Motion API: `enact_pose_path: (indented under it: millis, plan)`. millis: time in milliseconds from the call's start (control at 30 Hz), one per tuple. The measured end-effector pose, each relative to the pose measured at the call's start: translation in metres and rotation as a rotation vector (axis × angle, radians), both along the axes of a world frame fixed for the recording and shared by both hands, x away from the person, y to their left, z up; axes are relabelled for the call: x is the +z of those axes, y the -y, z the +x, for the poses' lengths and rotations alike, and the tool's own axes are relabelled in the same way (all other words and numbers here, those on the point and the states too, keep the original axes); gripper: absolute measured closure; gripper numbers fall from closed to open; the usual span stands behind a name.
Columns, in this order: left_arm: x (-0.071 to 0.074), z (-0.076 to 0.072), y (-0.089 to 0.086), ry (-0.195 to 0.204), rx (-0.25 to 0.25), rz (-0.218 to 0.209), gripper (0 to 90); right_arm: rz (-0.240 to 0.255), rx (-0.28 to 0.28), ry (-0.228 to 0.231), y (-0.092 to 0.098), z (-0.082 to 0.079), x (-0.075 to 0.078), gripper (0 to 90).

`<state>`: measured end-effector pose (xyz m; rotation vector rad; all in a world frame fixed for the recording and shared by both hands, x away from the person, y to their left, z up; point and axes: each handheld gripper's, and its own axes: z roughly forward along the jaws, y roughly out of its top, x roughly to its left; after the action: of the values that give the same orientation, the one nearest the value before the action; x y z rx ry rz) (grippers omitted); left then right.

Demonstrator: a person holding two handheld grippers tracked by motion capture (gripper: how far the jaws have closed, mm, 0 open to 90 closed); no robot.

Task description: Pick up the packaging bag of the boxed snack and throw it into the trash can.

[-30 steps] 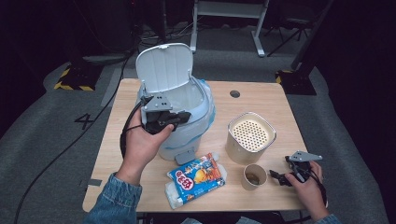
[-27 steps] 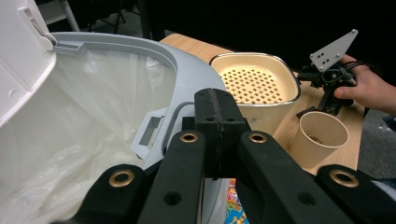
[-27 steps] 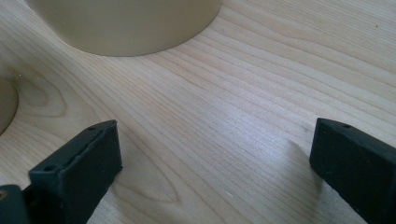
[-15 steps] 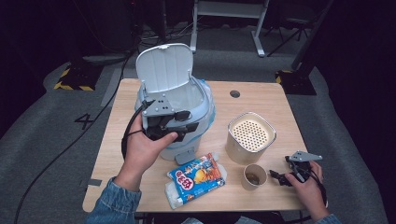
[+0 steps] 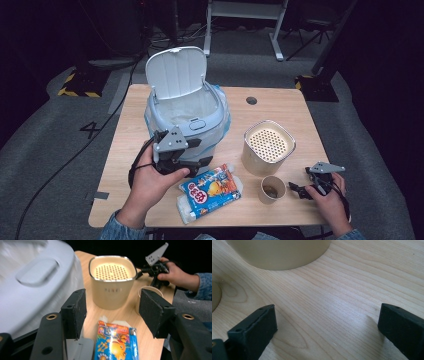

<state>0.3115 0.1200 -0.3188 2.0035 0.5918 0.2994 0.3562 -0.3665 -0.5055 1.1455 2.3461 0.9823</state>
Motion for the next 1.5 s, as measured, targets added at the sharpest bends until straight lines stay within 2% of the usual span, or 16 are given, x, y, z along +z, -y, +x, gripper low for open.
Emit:
enact_pose_path:
  millis: [200, 367, 400, 633, 800, 900, 1067, 1233, 1400, 1500]
  plan:
    - [-0.026, -0.001, 0.002, -0.039, 0.001, 0.020, 38.8, 0.000, 0.000, 0.000, 0.000, 0.000, 0.000, 2.2]
    - [-0.048, 0.002, 0.005, -0.064, 0.032, 0.045, 38.1, 0.000, 0.000, 0.000, 0.000, 0.000, 0.000, 2.2]
    - [-0.054, 0.003, 0.005, -0.068, 0.040, 0.062, 38.0, 0.000, 0.000, 0.000, 0.000, 0.000, 0.000, 2.2]
    - [-0.087, 0.012, 0.008, -0.126, 0.063, 0.111, 36.6, 0.000, 0.000, 0.000, 0.000, 0.000, 0.000, 2.2]
    - [-0.109, 0.019, 0.011, -0.161, 0.059, 0.126, 36.1, 0.000, 0.000, 0.000, 0.000, 0.000, 0.000, 2.2]
    - [-0.120, 0.021, 0.012, -0.186, 0.063, 0.152, 36.1, 0.000, 0.000, 0.000, 0.000, 0.000, 0.000, 2.2]
    - [-0.133, 0.022, 0.012, -0.211, 0.077, 0.207, 36.6, 0.000, 0.000, 0.000, 0.000, 0.000, 0.000, 2.2]
    - [-0.143, 0.023, 0.008, -0.264, 0.088, 0.220, 38.5, 0.000, 0.000, 0.000, 0.000, 0.000, 0.000, 2.2]
    - [-0.151, 0.021, 0.010, -0.328, 0.055, 0.221, 43.9, 0.000, 0.000, 0.000, 0.000, 0.000, 0.000, 2.2]
    - [-0.151, 0.017, 0.012, -0.343, 0.030, 0.226, 44.8, 0.000, 0.000, 0.000, 0.000, 0.000, 0.000, 2.2]
